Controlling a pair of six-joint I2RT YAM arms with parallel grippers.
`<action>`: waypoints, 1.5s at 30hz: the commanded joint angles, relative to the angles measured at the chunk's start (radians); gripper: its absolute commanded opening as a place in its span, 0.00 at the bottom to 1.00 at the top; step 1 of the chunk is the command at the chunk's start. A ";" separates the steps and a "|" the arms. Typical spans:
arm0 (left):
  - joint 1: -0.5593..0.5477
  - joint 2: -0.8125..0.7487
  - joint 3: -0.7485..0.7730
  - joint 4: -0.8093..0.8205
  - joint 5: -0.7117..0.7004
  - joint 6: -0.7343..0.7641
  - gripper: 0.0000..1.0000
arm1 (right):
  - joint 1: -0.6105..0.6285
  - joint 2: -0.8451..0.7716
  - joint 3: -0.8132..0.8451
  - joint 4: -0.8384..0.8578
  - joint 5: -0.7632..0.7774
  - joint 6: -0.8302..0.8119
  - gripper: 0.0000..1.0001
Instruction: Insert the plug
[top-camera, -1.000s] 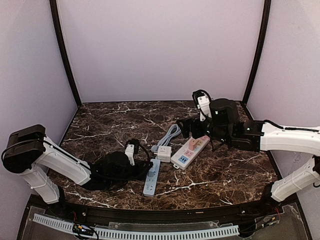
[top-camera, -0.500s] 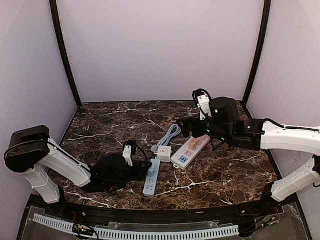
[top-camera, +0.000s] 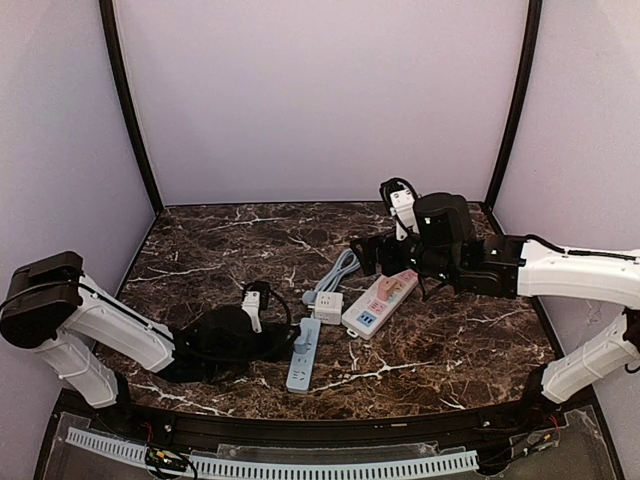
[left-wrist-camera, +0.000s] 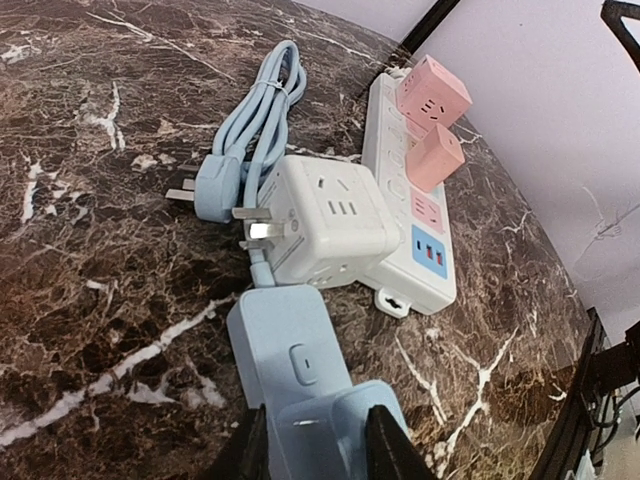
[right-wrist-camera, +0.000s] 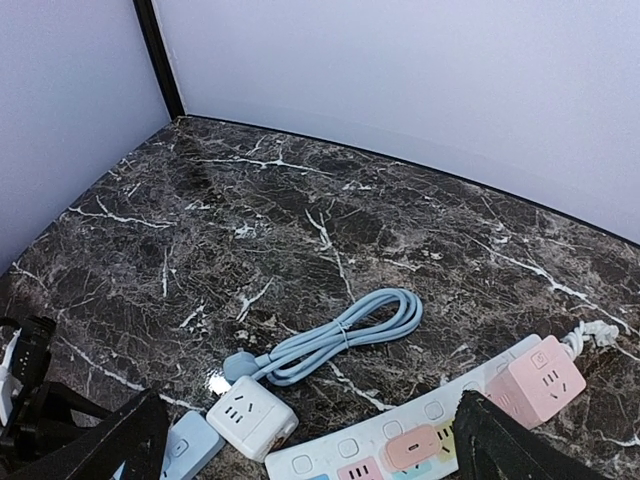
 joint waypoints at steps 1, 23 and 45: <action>-0.011 -0.023 -0.043 -0.671 -0.001 0.061 0.39 | -0.006 0.026 0.044 -0.019 -0.026 -0.014 0.98; -0.011 -0.335 0.132 -0.775 -0.135 0.263 0.68 | -0.050 0.299 0.082 -0.113 -0.389 -0.526 0.99; 0.015 -0.299 0.100 -0.548 -0.161 0.386 0.70 | -0.166 0.614 0.241 -0.074 -0.742 -0.722 0.90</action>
